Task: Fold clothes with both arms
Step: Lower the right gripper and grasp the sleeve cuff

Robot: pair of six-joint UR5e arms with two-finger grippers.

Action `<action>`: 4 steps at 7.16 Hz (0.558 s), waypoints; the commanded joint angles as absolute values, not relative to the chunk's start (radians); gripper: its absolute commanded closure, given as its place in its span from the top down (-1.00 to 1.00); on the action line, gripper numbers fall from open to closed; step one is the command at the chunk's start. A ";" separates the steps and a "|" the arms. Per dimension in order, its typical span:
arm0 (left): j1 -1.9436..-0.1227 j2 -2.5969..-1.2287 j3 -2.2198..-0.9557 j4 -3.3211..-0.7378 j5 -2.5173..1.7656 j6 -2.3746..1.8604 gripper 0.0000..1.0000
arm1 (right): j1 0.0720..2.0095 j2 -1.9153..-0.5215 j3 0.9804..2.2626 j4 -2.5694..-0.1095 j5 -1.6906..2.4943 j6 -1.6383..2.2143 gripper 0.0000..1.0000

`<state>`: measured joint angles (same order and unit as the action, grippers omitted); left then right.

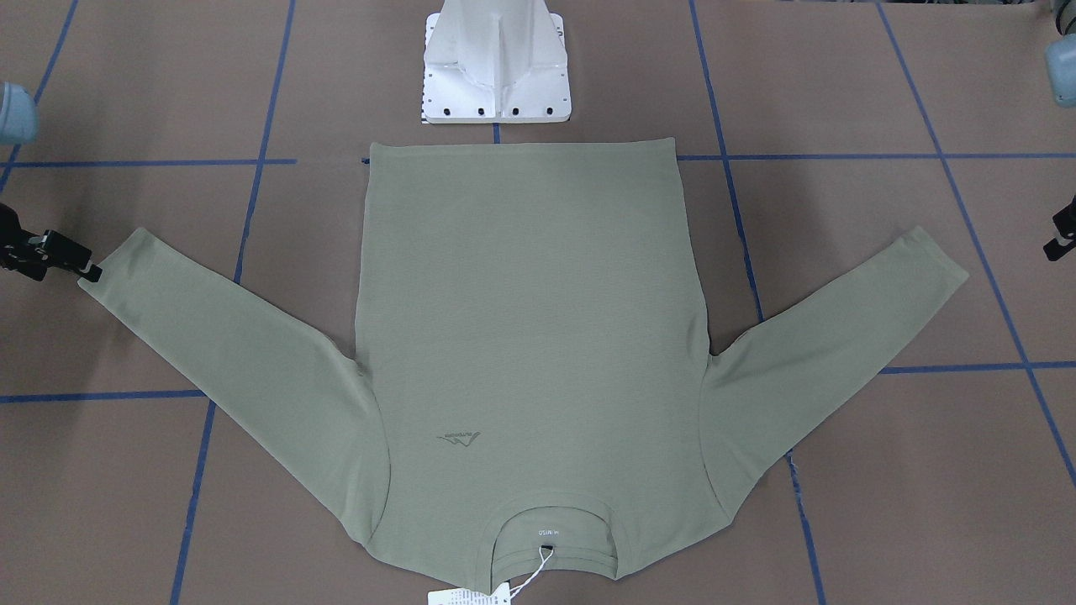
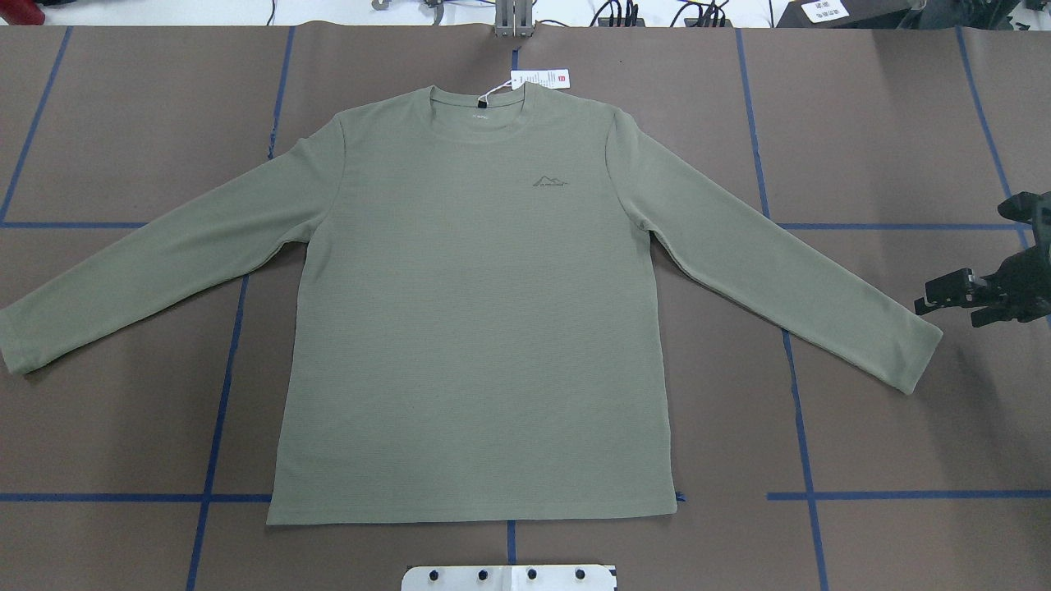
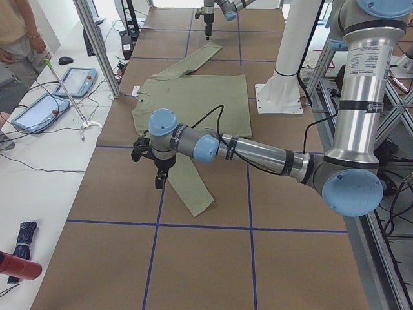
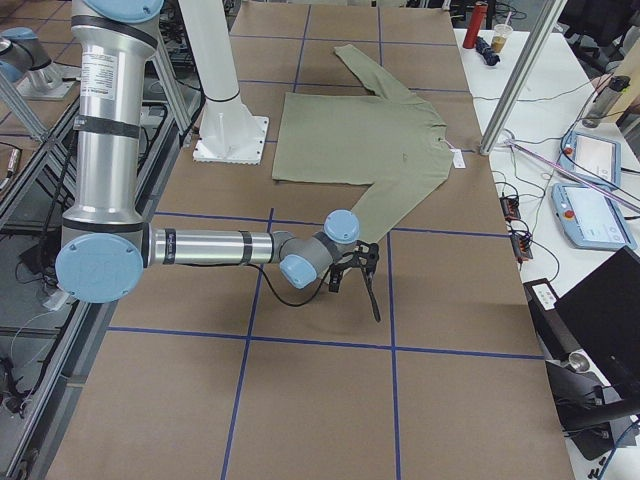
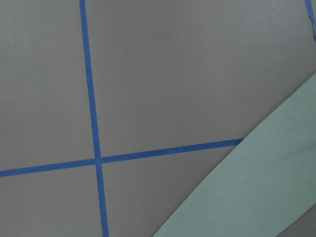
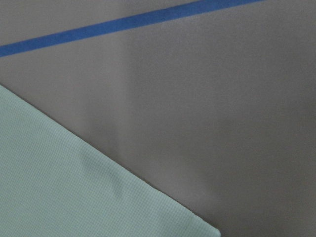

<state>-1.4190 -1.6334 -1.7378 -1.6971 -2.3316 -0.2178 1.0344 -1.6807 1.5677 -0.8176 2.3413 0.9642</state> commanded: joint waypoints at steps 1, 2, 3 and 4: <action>-1.419 -1.634 -1.743 -1.697 -2.332 -0.218 1.00 | 0.994 -1.680 1.533 -0.733 2.341 1.045 0.85; -1.419 -1.634 -1.743 -1.697 -2.332 -0.218 1.00 | 0.994 -1.677 1.519 -0.733 2.338 1.043 0.78; -1.419 -1.634 -1.744 -1.697 -2.332 -0.218 1.00 | 0.996 -1.677 1.510 -0.733 2.323 1.043 0.62; -1.419 -1.634 -1.744 -1.697 -2.332 -0.218 1.00 | 0.996 -1.677 1.505 -0.733 2.310 1.043 0.42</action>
<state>-1.4189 -1.6337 -1.7433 -1.6966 -2.3316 -0.2178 0.9961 -1.6773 1.5144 -0.7350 2.3254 1.0417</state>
